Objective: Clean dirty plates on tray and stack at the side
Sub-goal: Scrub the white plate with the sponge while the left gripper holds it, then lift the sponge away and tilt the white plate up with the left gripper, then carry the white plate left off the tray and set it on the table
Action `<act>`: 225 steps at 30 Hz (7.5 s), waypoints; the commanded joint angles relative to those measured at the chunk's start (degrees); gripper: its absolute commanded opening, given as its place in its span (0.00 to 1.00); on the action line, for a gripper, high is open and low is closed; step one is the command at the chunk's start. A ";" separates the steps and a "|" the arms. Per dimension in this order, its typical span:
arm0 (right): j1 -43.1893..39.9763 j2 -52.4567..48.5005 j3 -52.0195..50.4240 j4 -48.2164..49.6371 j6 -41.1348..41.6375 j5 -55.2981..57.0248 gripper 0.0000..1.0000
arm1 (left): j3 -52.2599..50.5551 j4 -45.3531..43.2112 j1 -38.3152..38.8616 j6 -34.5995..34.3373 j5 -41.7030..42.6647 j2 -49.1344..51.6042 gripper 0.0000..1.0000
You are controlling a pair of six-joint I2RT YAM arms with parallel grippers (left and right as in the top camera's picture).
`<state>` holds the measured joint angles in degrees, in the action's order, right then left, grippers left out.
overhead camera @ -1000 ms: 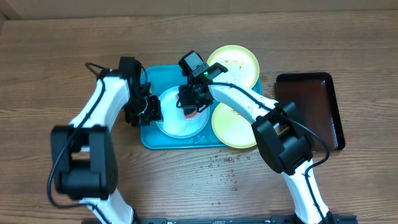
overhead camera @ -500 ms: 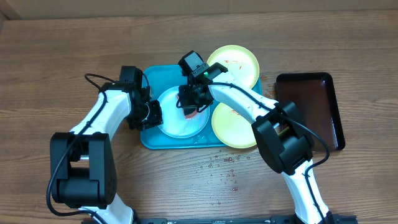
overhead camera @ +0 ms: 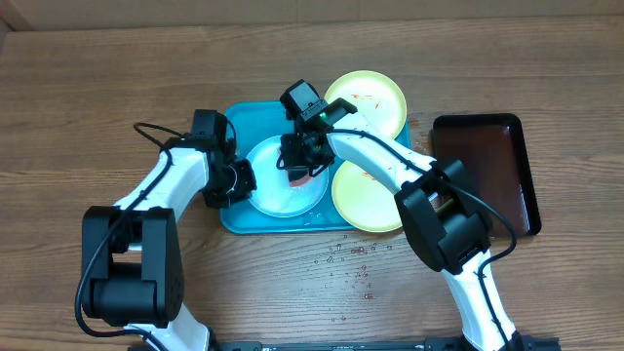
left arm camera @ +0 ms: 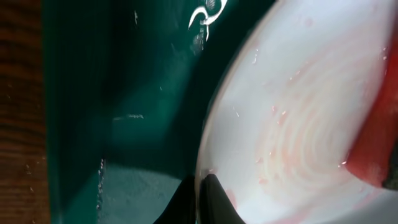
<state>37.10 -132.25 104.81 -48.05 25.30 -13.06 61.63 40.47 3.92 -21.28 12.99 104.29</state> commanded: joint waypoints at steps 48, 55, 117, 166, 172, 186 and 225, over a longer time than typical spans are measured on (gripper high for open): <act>2.08 -0.55 0.96 -10.82 -14.21 -2.19 0.04 | -0.83 -7.19 -2.95 -1.05 -3.89 -0.46 0.04; 2.69 -0.55 0.39 -6.54 -14.19 -14.45 0.04 | -0.83 -7.56 -2.95 -1.03 -0.81 -0.46 0.04; -30.75 15.52 23.54 -33.68 -16.17 -5.77 0.04 | 19.82 14.12 5.09 11.52 -32.41 -11.02 0.04; -34.12 15.50 23.52 -38.71 -18.12 -3.23 0.04 | 19.80 8.46 17.38 7.37 -30.53 -13.22 0.04; -34.12 15.50 23.52 -38.71 -18.29 -3.23 0.04 | 19.80 10.78 -3.85 7.41 -4.76 -12.59 0.04; -34.12 15.50 23.52 -38.80 -18.29 -3.23 0.04 | 19.76 10.43 -27.41 7.28 -2.38 -0.20 0.04; -34.14 15.50 23.52 -39.30 -18.29 -3.19 0.04 | 36.17 22.58 -29.90 17.62 0.85 5.03 0.50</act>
<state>3.03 -117.32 127.52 -87.55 7.44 -16.25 93.38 61.98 -30.09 -9.98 6.09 109.32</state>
